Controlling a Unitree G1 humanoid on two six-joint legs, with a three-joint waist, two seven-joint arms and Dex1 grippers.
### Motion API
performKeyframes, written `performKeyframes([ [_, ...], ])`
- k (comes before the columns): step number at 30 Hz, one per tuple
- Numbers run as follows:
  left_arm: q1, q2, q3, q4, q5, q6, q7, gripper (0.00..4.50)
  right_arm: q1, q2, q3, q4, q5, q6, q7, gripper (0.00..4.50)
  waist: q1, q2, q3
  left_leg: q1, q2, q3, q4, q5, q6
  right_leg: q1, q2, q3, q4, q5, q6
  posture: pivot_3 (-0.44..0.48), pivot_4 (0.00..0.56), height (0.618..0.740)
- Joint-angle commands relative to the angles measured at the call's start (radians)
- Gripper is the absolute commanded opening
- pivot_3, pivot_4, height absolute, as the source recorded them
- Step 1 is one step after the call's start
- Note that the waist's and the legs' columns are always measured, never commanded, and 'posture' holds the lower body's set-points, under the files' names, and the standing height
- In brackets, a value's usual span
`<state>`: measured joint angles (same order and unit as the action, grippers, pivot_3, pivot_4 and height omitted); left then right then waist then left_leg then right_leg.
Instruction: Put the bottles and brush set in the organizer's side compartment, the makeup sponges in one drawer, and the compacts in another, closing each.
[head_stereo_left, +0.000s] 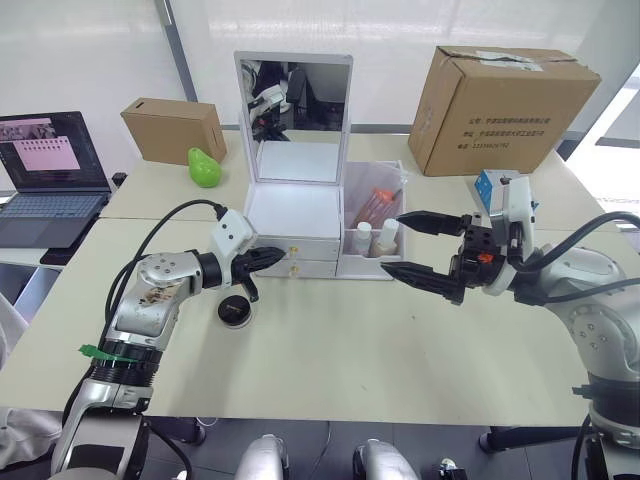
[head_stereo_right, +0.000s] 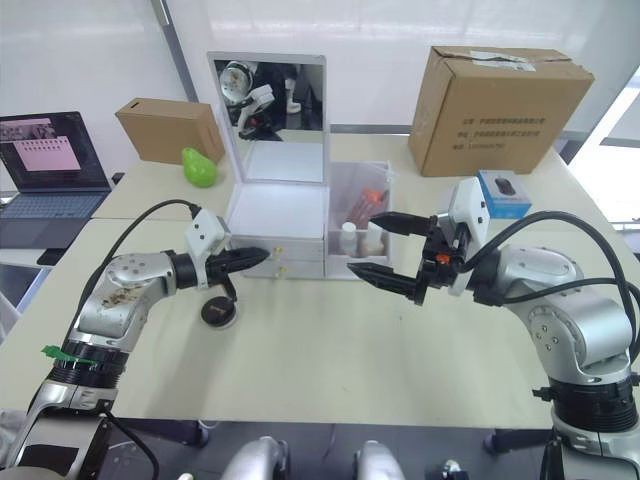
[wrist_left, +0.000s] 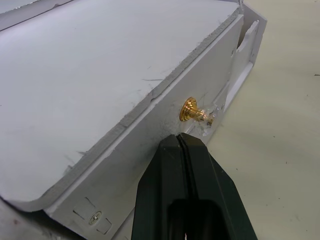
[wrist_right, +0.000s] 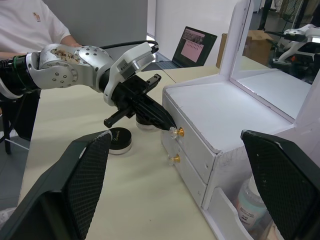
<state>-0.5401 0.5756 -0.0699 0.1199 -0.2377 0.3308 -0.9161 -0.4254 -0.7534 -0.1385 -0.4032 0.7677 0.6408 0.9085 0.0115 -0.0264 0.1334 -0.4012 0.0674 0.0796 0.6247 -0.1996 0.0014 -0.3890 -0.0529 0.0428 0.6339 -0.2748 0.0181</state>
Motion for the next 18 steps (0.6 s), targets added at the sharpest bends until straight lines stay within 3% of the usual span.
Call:
performKeyframes([
  [1,-0.021,0.003,0.014,-0.008,0.006,-0.012,0.007,0.02,0.001,-0.009,-0.029,-0.033,0.018,0.0,-0.004,4.5,0.0,0.0,0.0,0.0,0.0,0.0,0.0,0.0,0.0,0.0,0.0,0.0,0.0,0.0,0.0,0.0,0.15,0.74],
  [6,0.03,0.037,0.097,-0.087,-0.094,0.042,-0.032,0.02,0.021,-0.019,-0.05,-0.035,0.018,-0.001,-0.009,4.5,-0.003,0.0,0.0,0.0,0.0,0.0,0.0,0.0,0.0,0.0,0.0,0.0,0.0,0.0,0.0,0.0,0.15,0.74],
  [11,0.121,0.145,0.295,-0.191,-0.281,0.134,-0.117,0.02,0.11,-0.063,-0.142,-0.025,0.016,0.002,-0.009,4.5,-0.009,0.0,0.0,-0.001,0.001,0.0,-0.001,0.0,0.0,-0.001,0.0,0.0,0.0,0.0,0.0,0.0,0.15,0.74],
  [14,0.199,0.236,0.391,-0.191,-0.319,0.166,-0.145,0.64,0.189,-0.093,-0.215,-0.006,0.005,-0.007,-0.005,4.5,-0.012,0.0,0.0,0.001,0.001,0.0,-0.001,0.0,0.0,0.0,0.0,0.0,0.0,0.0,0.0,0.0,0.15,0.74],
  [18,0.309,0.337,0.491,-0.127,-0.28,0.128,-0.161,1.93,0.321,-0.104,-0.314,0.027,-0.032,-0.055,0.014,4.5,-0.008,0.0,0.0,0.002,0.001,0.001,-0.002,0.0,0.0,0.001,-0.001,-0.001,-0.001,0.0,0.0,0.0,0.15,0.74],
])
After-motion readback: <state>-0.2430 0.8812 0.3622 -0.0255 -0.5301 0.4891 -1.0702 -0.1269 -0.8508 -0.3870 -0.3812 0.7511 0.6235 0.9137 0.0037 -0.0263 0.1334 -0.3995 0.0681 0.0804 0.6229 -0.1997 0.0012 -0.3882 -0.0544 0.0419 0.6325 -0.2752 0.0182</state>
